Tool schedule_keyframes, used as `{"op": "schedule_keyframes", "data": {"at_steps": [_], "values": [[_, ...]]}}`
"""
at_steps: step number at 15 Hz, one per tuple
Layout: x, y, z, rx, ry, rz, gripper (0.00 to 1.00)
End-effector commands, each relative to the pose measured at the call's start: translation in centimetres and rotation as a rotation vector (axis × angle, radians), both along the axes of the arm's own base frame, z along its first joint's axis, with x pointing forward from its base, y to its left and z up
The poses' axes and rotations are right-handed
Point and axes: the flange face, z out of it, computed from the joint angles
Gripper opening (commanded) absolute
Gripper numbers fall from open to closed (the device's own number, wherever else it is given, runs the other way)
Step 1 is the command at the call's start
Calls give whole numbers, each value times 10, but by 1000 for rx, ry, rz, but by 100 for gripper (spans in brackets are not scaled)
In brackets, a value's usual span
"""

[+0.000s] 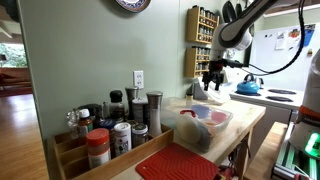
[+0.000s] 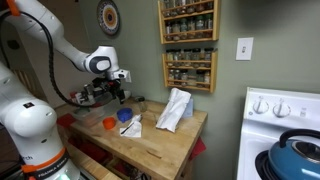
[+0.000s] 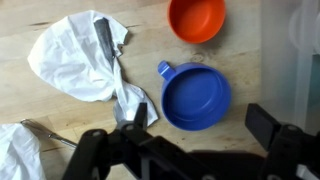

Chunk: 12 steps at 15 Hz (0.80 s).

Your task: Put the blue cup in the storage box and put the orange cup in the blue cup

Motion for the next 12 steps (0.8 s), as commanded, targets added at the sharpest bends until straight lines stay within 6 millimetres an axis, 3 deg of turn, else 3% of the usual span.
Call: {"op": "schedule_keyframes", "data": {"at_steps": [1, 2, 4, 12], "values": [[6, 2, -59, -30, 47, -22, 100], [1, 0, -32, -17, 21, -4, 100], [3, 0, -54, -21, 48, -10, 100], [26, -4, -81, -24, 2, 14, 100]]}}
